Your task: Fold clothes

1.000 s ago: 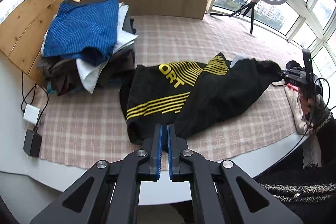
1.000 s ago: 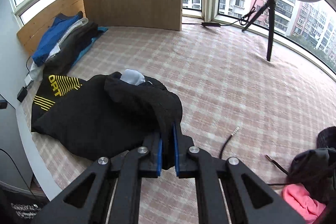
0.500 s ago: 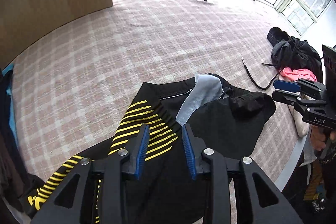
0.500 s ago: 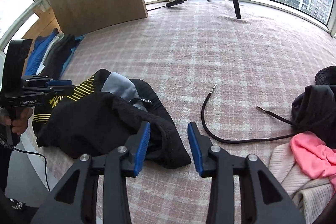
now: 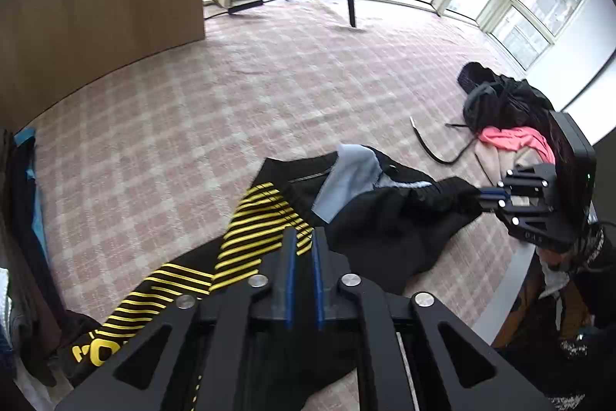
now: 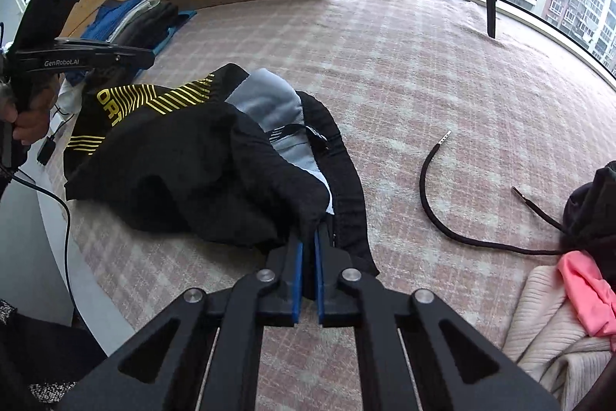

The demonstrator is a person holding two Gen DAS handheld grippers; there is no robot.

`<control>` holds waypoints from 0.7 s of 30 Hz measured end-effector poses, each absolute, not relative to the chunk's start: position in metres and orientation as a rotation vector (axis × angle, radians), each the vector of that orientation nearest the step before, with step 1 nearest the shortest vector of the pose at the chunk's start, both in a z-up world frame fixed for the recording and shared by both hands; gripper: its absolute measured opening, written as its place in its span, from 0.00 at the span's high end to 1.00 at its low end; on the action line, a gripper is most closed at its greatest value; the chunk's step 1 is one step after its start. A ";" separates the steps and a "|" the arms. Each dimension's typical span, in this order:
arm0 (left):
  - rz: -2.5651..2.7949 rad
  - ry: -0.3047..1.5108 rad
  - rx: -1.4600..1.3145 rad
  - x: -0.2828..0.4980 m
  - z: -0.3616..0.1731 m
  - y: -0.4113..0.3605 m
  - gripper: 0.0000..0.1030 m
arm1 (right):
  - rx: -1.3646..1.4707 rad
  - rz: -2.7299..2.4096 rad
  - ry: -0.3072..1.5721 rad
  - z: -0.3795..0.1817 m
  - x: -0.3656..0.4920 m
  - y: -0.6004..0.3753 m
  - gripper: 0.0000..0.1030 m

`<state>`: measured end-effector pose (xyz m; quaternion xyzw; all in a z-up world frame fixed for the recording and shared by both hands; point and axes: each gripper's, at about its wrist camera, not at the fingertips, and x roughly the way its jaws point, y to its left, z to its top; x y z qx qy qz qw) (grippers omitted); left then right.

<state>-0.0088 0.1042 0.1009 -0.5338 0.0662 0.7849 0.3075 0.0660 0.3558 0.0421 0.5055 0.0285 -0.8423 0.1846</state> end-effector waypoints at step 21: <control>2.150 0.312 -1.367 0.077 0.100 0.141 0.80 | 1.421 -2.356 0.095 0.059 0.091 0.400 0.84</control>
